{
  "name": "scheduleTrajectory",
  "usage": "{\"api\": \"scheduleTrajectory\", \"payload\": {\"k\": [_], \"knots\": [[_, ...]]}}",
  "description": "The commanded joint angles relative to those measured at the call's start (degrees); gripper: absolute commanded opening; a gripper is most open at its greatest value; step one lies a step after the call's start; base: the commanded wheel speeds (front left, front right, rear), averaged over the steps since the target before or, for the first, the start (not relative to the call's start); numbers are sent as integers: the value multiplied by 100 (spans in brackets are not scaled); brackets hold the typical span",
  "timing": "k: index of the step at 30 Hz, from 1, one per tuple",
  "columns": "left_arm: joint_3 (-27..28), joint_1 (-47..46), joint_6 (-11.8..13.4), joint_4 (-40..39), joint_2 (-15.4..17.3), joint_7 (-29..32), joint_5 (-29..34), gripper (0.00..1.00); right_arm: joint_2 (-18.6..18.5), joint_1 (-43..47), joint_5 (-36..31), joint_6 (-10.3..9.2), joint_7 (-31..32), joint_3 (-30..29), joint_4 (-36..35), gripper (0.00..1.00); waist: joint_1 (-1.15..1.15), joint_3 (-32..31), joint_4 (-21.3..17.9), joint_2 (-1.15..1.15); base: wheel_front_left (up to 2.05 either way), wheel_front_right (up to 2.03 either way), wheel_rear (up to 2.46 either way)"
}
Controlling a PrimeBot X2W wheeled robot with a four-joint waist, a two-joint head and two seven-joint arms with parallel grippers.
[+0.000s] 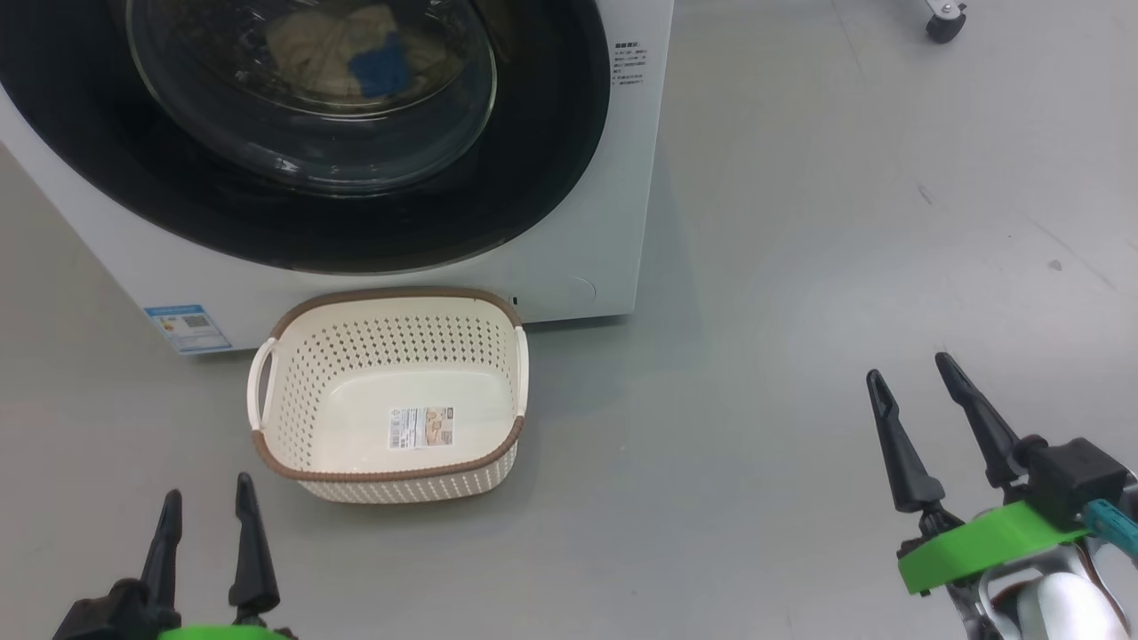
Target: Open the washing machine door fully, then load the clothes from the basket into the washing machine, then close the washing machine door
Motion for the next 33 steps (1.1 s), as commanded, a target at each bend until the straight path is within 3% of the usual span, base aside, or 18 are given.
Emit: {"api": "scheduleTrajectory", "payload": {"k": [1, 3, 4, 9, 33], "knots": [[224, -110, -3, -157, 52, -39, 40, 100, -22, -168, -19, 17, -13, 105, -173, 100, 0, -7, 10, 0, 0, 0, 0], [224, -103, -6, -153, 52, -39, 48, 100, -18, -167, -26, 17, -13, 107, -183, 100, 0, -13, 17, 0, 0, 0, 0], [-1, 0, -3, 10, 1, 0, 7, 0, 7, -1, -1, 0, 0, 0, 0, 0, 0, -14, 18, 0, 0, 0, 0], [-44, 65, -2, 419, -57, 17, -17, 0, 52, 135, 31, -1, 6, 71, 398, 0, 0, -17, 23, 0, 0, 0, 0], [16, -124, -10, 443, -37, 403, -1453, 0, -31, 3, 1733, 2, 317, 81, 475, 0, 0, -92, 119, 0, 0, 0, 0]]}}
